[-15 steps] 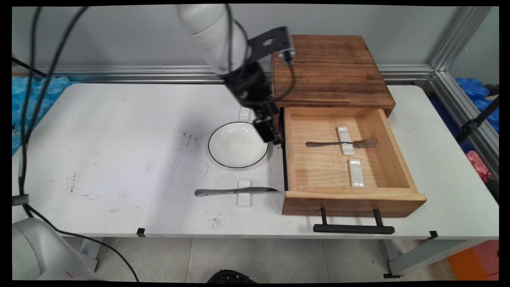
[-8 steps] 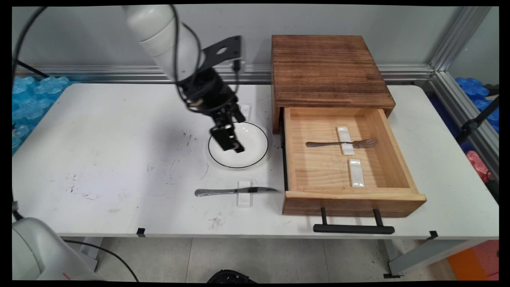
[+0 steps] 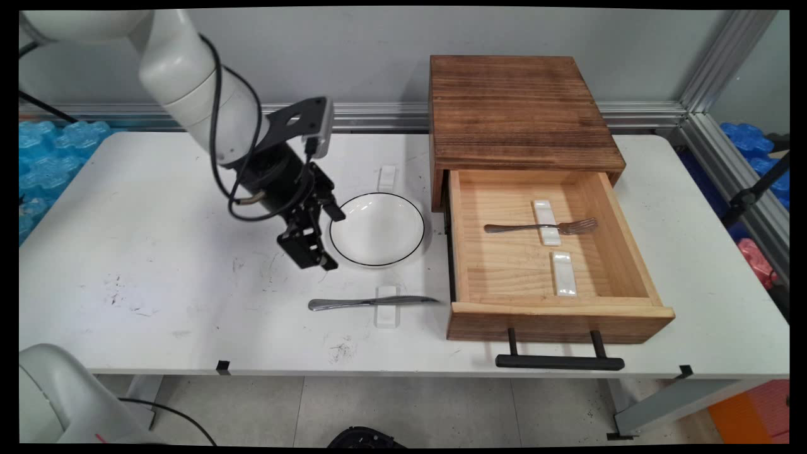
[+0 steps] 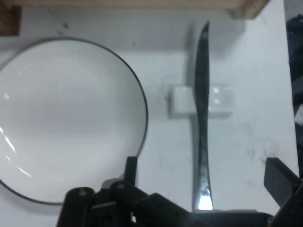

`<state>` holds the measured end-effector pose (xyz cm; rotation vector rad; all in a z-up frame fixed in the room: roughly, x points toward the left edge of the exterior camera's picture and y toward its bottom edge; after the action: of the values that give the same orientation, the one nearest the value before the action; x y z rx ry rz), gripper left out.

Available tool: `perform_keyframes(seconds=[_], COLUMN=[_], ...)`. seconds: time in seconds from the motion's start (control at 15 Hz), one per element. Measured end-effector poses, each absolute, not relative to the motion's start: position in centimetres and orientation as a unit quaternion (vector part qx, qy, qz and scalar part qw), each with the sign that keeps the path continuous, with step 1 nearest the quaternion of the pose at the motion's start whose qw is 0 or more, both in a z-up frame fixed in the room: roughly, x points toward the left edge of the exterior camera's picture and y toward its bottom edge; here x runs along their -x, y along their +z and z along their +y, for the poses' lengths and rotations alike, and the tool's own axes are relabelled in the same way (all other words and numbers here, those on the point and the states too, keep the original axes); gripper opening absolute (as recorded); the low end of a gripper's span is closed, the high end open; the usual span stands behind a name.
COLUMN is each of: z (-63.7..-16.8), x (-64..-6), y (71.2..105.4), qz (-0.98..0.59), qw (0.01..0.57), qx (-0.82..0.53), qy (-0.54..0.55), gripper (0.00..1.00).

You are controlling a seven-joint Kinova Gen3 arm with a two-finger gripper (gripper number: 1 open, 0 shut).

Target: Pick up the knife from the right of the white plate

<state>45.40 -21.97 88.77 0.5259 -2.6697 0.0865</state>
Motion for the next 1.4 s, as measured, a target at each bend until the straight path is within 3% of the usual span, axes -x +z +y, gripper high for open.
perform_keyframes(seconds=[0.6,1.4], z=[-19.5,-19.2], x=[-44.6,-41.5], y=[83.0,78.7], qz=[-0.964,-0.959], qw=[0.193,0.198], qx=[-0.182,-0.199], qy=[0.03,0.03], gripper=[1.0,1.0])
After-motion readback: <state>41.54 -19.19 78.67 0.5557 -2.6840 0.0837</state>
